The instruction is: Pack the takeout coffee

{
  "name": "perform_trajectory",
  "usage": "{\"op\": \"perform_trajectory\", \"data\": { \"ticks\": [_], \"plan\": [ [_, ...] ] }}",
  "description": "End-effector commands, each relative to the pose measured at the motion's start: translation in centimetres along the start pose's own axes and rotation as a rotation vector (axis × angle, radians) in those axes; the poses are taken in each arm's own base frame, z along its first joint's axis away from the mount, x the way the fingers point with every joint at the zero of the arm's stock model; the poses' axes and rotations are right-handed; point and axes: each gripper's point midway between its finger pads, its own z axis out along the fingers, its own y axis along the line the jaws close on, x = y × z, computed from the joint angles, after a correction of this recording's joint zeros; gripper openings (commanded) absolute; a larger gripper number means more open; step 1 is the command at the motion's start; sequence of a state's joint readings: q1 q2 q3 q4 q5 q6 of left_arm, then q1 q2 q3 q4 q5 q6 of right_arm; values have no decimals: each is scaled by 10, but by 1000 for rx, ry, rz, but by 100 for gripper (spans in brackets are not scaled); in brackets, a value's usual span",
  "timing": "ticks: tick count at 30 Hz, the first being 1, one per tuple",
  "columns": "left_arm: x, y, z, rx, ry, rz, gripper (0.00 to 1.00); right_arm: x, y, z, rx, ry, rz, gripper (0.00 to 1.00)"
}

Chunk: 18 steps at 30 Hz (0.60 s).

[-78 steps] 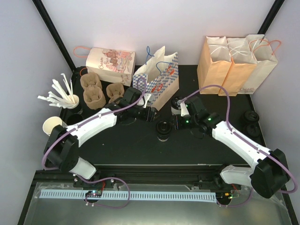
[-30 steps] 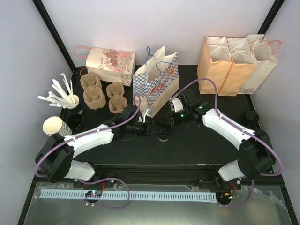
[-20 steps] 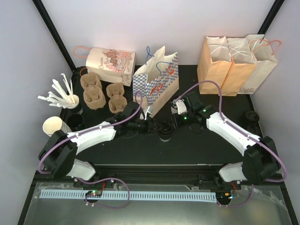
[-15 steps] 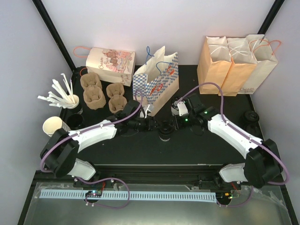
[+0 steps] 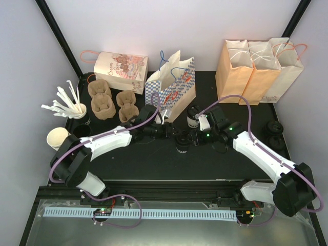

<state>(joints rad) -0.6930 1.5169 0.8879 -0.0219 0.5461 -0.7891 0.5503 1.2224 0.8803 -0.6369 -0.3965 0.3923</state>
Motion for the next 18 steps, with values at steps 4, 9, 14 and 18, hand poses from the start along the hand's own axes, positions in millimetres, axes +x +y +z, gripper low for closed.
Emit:
{"op": "perform_trajectory", "data": {
  "ticks": [4,9,14,18],
  "plan": [
    [-21,-24,-15,17,-53,74,50,-23,-1,-13,23,-65,6,43],
    [-15,-23,-18,16,-34,67,47,-28,1,-9,-9,-58,13,39],
    [-4,-16,-16,10,0,46,39,-27,1,-3,-29,-42,23,36],
    [3,-8,-12,-1,24,30,38,-25,-1,2,-34,-34,32,35]
  ]
}}
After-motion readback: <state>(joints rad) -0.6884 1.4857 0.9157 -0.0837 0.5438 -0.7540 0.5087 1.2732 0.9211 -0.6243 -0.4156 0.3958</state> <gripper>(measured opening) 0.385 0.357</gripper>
